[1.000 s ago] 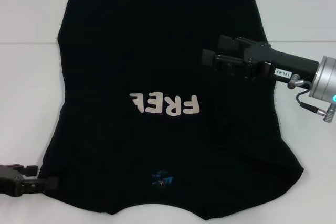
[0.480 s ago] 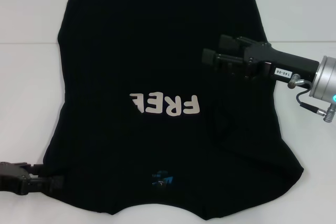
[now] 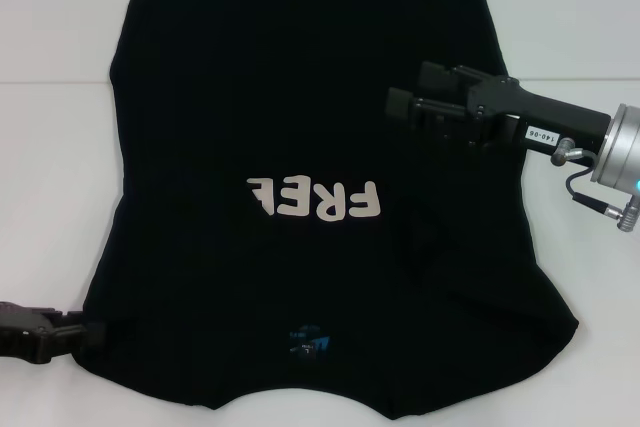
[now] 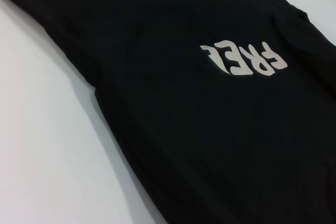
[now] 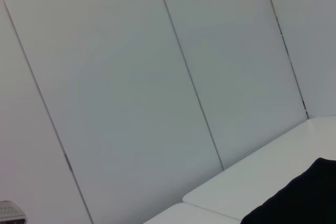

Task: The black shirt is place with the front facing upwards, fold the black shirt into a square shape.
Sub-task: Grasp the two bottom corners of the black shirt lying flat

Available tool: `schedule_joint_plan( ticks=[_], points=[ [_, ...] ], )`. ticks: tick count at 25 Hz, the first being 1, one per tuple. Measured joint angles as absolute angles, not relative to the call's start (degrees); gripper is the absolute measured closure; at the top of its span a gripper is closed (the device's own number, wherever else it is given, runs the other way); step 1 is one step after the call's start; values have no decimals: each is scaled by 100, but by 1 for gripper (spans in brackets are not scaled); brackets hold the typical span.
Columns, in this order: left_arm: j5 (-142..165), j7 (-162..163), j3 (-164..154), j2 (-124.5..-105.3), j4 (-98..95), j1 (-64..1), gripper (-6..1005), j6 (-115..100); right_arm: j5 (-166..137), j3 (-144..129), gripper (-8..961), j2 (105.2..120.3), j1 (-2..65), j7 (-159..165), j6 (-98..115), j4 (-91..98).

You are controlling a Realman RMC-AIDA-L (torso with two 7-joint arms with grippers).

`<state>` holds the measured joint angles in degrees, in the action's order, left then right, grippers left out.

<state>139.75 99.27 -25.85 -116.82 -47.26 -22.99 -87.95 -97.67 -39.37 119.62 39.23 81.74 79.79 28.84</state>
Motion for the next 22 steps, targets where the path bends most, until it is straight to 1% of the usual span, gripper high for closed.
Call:
schedule_joint_plan(
  ticks=[2,4,10,13,15,16,19,22],
  points=[
    [13975,9928,-2585,-11673,-4729,-2302,420,-8790,-9766,-3937,36,11966,3913,8174,7980,2879],
    [13975,9929,-2583,-11669,-4734,-2302,638,-8788,-9764,-3938,36,11971,3905,8174,7983,2874],
    [13975,9933,-2573,-11663,-4773,-2303,867,-8790,-9754,-3938,36,11971,3885,8187,8002,2872],
    [13974,9942,-2568,-11667,-4783,-2303,924,-8830,-9778,-3969,36,11947,3853,8378,8007,2900],
    [13974,9971,-2569,-11661,-4785,-2304,962,-8868,-9928,-4001,37,11878,3810,8740,8014,2963],
    [13974,9989,-2569,-11657,-4789,-2303,961,-8882,-10032,-4009,37,11834,3788,8959,8019,3000],
    [13951,10012,-2561,-11653,-4797,-2305,958,-8953,-10557,-4008,37,11588,3665,10243,8099,3230],
    [13920,9997,-2561,-11656,-4799,-2333,956,-9009,-10879,-3967,37,11379,3409,11376,8387,3557]
  ],
)
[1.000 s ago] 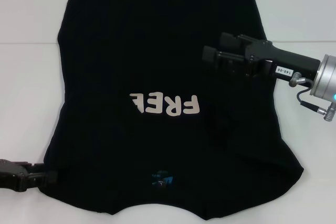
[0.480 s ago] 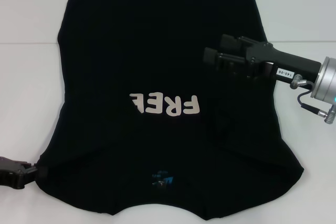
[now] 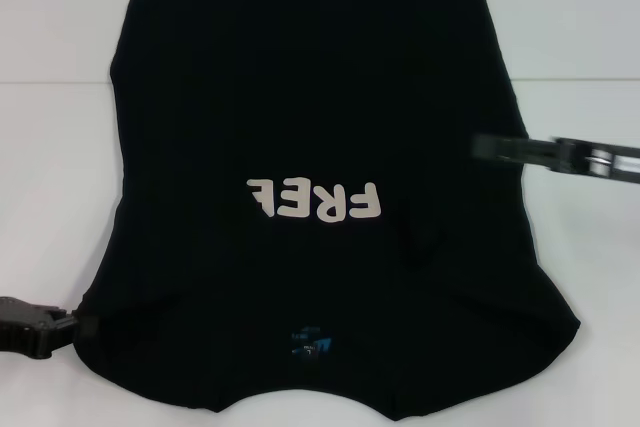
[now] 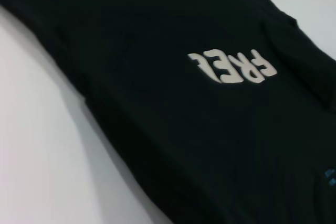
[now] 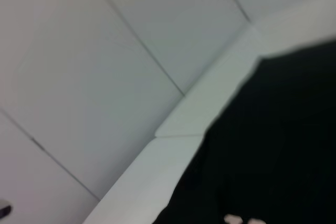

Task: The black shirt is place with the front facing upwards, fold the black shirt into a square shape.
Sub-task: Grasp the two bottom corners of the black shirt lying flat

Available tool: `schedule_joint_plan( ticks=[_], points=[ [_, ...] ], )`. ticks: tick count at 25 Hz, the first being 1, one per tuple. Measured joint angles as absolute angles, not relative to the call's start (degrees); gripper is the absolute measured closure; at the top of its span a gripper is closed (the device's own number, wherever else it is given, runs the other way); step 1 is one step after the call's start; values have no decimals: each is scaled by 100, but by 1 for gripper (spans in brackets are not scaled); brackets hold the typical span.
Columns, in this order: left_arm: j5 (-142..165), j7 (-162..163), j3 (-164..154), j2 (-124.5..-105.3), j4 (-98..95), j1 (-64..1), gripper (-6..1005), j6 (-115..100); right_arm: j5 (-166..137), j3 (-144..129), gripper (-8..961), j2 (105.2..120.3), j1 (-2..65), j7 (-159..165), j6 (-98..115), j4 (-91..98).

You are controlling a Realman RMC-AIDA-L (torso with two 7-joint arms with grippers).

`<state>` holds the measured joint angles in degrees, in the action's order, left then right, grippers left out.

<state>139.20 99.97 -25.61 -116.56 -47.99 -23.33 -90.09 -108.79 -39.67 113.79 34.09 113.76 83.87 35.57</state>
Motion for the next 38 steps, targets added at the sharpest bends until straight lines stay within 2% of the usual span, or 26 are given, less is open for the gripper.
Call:
schedule_joint_plan(
  ticks=[2,3,4,8,10,22,35,38],
  points=[
    [13917,9990,-2564,-11667,-4799,-2351,954,-9012,-10934,-3957,37,11300,3169,11931,8553,3840],
    [13917,9988,-2562,-11671,-4799,-2357,953,-9015,-11083,-3943,37,11205,2936,12477,8648,4067],
    [13916,9987,-2565,-11675,-4799,-2360,952,-9015,-11083,-3943,37,11205,2936,12477,8648,4067],
    [13913,9981,-2567,-11691,-4794,-2365,949,-9013,-11638,-3787,37,11022,2698,13110,8791,4122],
    [13913,9978,-2566,-11695,-4779,-2365,947,-9010,-11997,-3604,36,10991,2667,13208,8864,4094],
    [13909,9951,-2569,-11709,-4746,-2382,936,-8971,-13066,-3209,42,10973,2677,13333,9112,3807],
    [13904,9894,-2566,-11720,-4736,-2391,925,-8985,-13133,-3701,94,11006,2979,13290,8708,3284],
    [13904,9891,-2567,-11730,-4736,-2391,922,-8983,-13193,-3782,156,11004,3053,13289,8589,3163]
  ],
)
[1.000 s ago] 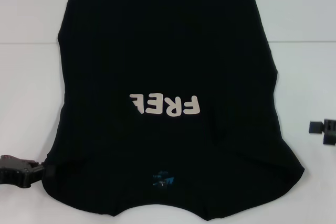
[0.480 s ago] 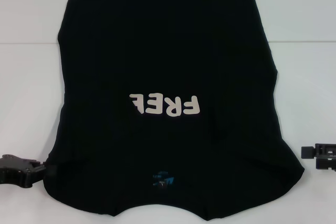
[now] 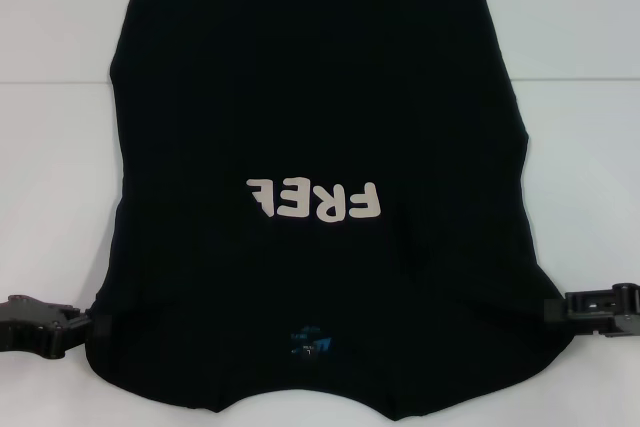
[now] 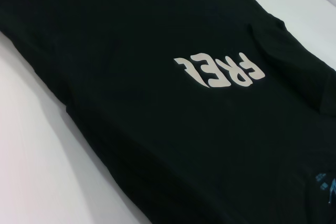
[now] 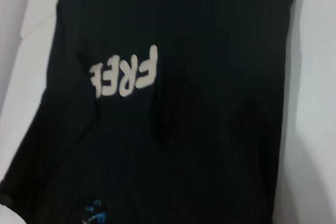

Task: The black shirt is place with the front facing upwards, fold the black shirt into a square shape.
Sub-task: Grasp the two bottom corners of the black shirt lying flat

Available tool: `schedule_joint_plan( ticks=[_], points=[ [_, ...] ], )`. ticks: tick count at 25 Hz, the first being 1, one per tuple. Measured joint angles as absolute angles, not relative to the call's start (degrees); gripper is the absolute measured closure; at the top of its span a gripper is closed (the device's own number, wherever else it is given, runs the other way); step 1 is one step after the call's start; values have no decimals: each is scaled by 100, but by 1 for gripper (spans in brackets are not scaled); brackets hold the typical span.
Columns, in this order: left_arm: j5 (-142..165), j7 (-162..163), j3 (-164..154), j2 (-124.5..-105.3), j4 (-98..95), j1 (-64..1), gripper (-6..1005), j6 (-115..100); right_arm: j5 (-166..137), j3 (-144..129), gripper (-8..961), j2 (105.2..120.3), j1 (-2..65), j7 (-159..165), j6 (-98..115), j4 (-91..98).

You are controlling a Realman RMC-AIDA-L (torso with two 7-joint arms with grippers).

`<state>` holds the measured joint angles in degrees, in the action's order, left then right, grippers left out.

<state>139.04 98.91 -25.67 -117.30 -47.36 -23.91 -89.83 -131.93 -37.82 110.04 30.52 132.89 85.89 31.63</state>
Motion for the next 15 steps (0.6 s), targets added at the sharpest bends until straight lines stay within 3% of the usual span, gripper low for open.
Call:
schedule_joint_plan(
  ticks=[3,8,15],
  points=[
    [13904,9889,-2566,-11734,-4737,-2391,919,-8984,-13255,-3817,218,11014,3131,13286,8529,3107],
    [13904,9882,-2567,-11734,-4738,-2393,915,-8968,-13268,-3857,213,11061,3204,13187,8443,3103],
    [13899,9879,-2567,-11733,-4737,-2400,909,-8964,-13293,-4050,358,11196,3295,12883,8371,3106]
  ],
)
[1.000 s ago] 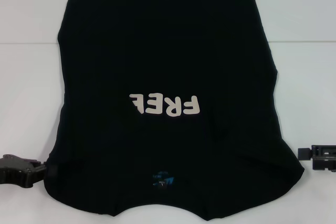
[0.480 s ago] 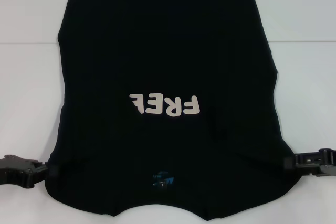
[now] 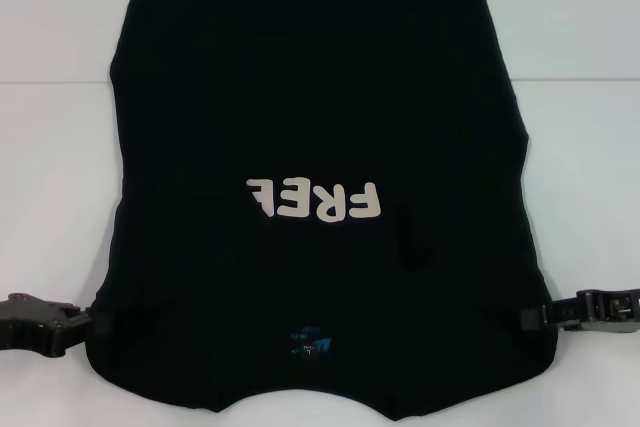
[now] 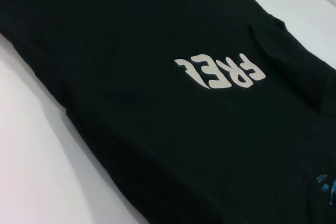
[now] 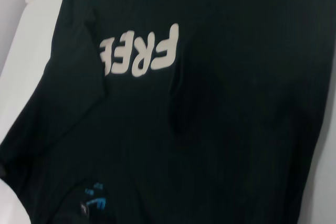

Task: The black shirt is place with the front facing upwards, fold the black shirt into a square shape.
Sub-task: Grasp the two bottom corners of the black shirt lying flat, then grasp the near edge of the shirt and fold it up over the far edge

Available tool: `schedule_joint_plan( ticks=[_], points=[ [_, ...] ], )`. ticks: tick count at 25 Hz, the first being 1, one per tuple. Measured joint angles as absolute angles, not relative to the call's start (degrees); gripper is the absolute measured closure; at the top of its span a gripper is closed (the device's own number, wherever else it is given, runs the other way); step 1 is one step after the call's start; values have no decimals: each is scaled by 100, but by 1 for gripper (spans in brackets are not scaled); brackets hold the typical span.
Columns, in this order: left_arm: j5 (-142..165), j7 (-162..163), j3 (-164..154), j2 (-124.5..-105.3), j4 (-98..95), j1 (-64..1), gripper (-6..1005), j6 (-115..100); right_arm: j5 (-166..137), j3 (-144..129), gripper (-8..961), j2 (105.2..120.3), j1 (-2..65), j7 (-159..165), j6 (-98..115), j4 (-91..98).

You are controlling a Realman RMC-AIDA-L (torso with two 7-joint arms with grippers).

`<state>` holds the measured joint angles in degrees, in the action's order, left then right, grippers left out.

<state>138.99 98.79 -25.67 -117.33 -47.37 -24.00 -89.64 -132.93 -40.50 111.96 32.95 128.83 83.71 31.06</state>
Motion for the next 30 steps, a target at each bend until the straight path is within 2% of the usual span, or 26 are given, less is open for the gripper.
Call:
schedule_joint_plan(
  ticks=[7,12,18,25,30],
  points=[
    [13895,9878,-2567,-11733,-4737,-2417,902,-8965,-13314,-4019,590,11247,3236,12656,8358,3188],
    [13894,9897,-2567,-11733,-4737,-2429,898,-9010,-13319,-4031,839,11255,3209,12517,8321,3191],
    [13775,10056,-2474,-11716,-4728,-2435,893,-9185,-13200,-3758,908,11274,3059,12040,8461,3191],
    [13657,10295,-1468,-11468,-4720,-2450,886,-10017,-12958,-2900,908,11301,2704,11047,9140,3191],
    [13657,10262,-1232,-11413,-4729,-2249,882,-10349,-12899,-2365,907,11340,2336,10218,9813,3190]
  ],
)
